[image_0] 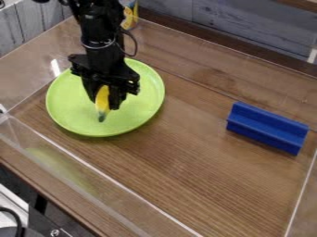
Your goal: Put the banana in the green plate
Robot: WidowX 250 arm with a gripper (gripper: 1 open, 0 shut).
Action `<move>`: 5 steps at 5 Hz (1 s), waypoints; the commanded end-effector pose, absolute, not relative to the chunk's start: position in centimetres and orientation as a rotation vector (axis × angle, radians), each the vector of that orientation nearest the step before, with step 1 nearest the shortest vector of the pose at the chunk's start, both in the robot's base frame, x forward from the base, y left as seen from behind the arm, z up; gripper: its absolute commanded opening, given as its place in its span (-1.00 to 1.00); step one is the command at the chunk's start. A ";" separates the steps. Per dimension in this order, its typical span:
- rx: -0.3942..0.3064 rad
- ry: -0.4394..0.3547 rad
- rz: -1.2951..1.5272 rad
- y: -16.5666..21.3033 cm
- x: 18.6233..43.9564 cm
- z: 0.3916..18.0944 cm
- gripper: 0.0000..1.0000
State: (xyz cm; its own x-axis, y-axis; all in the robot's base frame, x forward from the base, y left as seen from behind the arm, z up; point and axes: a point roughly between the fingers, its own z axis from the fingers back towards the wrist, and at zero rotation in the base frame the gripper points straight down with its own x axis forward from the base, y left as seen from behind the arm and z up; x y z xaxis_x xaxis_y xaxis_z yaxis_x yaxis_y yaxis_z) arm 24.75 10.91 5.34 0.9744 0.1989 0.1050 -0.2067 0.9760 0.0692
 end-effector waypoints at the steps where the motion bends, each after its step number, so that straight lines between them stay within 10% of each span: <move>1: 0.095 -0.134 0.243 12.2 24.3 5.6 -1.00; 2: 0.090 -0.126 0.221 12.1 23.9 6.1 1.00; 5: 0.071 -0.126 0.285 11.6 25.1 10.3 1.00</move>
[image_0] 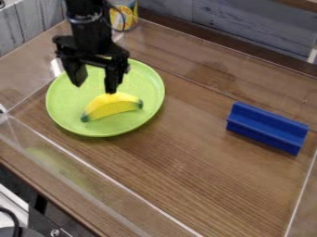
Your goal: Put the banana in the green plate
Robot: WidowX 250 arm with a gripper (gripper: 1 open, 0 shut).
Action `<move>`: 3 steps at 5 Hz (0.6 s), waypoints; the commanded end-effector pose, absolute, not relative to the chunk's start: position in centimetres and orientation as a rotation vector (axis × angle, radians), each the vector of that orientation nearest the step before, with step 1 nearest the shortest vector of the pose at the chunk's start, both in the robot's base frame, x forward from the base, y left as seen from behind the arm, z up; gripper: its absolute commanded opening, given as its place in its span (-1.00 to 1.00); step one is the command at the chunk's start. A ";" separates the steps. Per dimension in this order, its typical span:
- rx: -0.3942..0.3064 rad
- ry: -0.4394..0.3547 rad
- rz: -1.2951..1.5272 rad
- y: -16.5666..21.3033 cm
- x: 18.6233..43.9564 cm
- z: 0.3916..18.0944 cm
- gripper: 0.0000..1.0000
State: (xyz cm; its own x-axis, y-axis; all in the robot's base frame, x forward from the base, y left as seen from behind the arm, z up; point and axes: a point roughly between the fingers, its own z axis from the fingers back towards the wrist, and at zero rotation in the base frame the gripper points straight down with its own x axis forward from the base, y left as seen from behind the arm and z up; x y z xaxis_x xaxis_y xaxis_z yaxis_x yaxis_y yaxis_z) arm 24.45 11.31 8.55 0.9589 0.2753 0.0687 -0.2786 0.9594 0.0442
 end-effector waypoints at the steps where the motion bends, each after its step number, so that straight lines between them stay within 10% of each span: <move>1: 0.062 -0.137 0.243 10.0 25.6 11.0 1.00; 3: 0.046 -0.136 0.189 8.2 26.6 11.8 1.00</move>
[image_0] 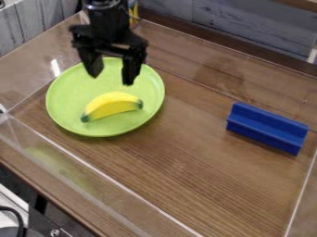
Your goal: Put the banana in the green plate
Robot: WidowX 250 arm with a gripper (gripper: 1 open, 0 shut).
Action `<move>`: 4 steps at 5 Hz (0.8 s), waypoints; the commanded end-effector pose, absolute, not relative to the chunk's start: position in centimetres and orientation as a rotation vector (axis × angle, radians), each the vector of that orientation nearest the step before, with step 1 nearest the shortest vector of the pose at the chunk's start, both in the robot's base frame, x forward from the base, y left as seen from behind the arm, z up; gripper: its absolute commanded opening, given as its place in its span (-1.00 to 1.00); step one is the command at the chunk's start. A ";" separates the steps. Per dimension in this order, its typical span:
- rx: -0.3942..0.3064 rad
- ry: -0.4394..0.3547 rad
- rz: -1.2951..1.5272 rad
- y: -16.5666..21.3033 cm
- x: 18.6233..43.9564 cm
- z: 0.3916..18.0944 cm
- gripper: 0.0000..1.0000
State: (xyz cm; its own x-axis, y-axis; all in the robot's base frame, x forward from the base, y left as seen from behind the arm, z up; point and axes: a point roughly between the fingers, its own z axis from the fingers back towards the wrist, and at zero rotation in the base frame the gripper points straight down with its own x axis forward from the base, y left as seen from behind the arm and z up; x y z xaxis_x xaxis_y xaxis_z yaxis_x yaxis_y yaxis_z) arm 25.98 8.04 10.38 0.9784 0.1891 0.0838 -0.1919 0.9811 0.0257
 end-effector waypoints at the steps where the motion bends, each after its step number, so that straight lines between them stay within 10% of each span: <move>1: 0.034 -0.148 0.165 7.3 27.9 13.7 1.00; 4: 0.017 -0.147 0.127 6.9 29.0 11.8 1.00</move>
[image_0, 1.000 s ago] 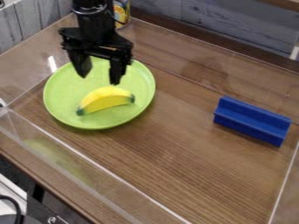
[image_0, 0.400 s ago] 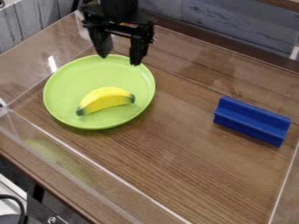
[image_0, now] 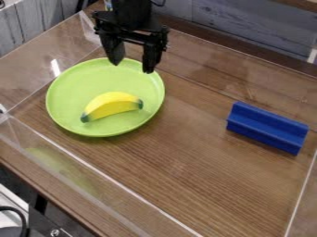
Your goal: Put the banana in the green plate
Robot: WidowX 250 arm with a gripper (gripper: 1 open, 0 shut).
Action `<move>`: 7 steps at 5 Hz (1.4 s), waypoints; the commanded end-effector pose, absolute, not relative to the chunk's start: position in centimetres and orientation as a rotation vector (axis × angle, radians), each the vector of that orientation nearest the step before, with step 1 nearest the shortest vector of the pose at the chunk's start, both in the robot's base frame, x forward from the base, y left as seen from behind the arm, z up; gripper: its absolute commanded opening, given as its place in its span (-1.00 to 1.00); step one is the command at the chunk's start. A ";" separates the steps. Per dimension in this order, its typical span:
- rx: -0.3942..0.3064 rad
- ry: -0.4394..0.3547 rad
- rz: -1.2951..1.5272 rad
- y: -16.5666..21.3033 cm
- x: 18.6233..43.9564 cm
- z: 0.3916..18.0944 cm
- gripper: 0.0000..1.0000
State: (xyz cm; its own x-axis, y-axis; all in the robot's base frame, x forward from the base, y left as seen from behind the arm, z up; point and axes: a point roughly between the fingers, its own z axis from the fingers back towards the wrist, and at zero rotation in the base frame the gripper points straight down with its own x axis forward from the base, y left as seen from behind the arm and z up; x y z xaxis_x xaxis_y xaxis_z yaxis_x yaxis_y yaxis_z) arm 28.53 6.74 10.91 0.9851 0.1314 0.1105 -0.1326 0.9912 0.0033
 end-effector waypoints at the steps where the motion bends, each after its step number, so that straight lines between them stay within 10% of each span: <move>1: 0.013 -0.142 0.124 6.9 28.9 11.7 1.00; 7: -0.019 -0.132 0.071 6.6 30.8 10.3 1.00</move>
